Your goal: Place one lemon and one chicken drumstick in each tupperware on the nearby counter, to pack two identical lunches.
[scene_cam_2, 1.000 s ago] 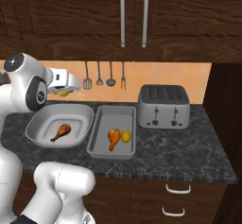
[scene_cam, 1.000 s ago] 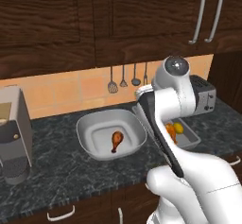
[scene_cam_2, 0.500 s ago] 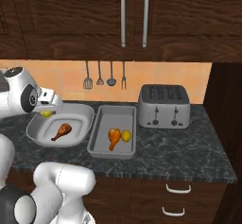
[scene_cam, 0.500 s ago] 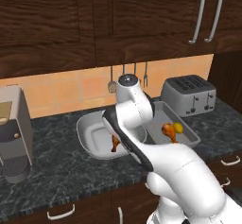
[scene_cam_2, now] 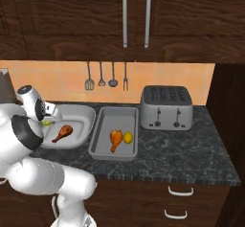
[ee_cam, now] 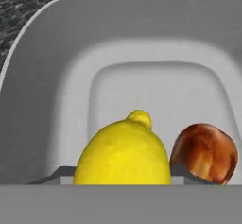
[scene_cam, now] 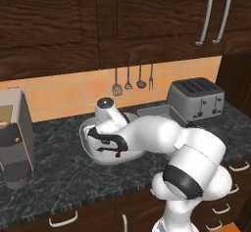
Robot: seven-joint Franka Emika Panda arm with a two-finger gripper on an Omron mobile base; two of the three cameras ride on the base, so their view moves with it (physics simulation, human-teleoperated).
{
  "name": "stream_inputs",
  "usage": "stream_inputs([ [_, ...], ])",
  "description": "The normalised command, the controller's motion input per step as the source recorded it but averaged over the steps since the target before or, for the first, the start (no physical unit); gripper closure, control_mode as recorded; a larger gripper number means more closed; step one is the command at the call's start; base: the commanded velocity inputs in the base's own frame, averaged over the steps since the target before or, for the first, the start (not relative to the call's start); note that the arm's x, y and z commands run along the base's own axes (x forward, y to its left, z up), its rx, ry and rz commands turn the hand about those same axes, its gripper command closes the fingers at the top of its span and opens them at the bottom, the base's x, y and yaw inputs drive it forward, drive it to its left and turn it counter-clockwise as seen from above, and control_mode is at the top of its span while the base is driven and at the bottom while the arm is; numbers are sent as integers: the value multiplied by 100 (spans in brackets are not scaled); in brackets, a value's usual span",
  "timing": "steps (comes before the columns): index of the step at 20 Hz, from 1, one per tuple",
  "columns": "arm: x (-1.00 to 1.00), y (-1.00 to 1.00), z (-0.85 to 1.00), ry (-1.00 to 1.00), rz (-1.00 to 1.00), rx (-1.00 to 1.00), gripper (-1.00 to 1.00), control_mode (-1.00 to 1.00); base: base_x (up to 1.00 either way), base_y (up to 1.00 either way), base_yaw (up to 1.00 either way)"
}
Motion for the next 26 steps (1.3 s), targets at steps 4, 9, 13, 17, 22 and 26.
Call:
stream_inputs([
  [4,53,-15,-33,1,1,3,-100,-100,0,0,0],
  [9,-10,-15,57,0,0,13,-100,-100,0,0,0],
  [13,-76,-4,100,-9,-1,7,-100,-100,0,0,0],
  [17,-100,-33,91,-49,0,4,-100,-100,0,0,0],
  [22,-100,-35,87,-63,0,1,-100,-100,0,0,0],
  [26,-100,-73,100,-60,0,0,-100,-100,0,0,0],
])
